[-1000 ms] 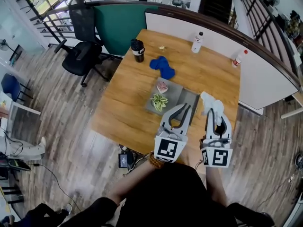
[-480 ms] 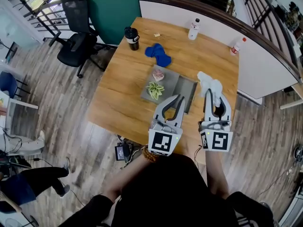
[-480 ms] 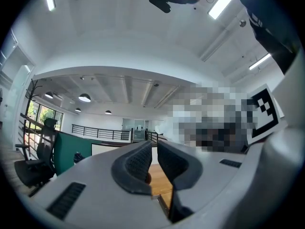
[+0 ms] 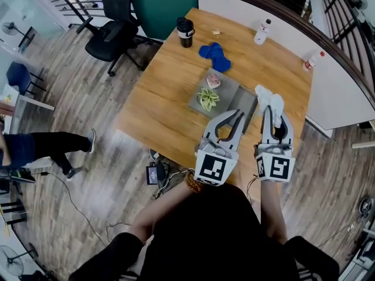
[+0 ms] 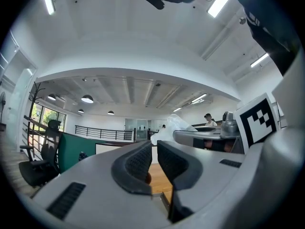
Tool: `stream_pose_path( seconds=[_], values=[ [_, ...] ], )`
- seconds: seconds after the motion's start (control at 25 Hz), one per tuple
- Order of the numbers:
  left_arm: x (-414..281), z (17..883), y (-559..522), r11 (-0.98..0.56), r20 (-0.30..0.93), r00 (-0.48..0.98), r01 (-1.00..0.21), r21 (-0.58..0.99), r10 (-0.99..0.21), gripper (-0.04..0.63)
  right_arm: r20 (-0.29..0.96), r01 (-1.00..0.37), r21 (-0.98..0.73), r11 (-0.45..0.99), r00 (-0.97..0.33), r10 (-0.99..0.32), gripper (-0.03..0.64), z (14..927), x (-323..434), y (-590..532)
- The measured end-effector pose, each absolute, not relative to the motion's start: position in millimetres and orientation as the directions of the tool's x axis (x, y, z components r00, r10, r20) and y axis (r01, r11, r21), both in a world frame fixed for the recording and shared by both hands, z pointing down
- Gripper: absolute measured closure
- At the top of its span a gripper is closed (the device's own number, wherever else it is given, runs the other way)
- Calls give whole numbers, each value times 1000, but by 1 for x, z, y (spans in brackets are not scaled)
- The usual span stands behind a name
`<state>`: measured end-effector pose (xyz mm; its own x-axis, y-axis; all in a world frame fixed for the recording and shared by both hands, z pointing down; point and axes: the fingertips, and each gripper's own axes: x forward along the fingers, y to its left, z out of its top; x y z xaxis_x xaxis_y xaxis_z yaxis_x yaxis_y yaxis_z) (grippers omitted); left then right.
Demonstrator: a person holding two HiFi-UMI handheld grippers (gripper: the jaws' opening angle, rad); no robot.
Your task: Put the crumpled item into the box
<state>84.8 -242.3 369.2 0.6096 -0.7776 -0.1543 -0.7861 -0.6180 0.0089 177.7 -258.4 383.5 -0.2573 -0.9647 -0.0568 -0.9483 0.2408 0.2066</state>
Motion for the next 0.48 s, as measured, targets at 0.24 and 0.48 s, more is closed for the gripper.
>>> stream_pose_path(
  seconds=[0.24, 0.48],
  values=[
    [79, 368, -240, -609, -165, 602, -793, -7, -781, 545, -45, -942, 202, 267, -281, -959, 545, 388, 168, -258],
    [78, 372, -239, -608, -164, 601, -794, -7, -782, 543, -6, -939, 183, 293, -299, -954, 545, 405, 159, -251]
  ],
)
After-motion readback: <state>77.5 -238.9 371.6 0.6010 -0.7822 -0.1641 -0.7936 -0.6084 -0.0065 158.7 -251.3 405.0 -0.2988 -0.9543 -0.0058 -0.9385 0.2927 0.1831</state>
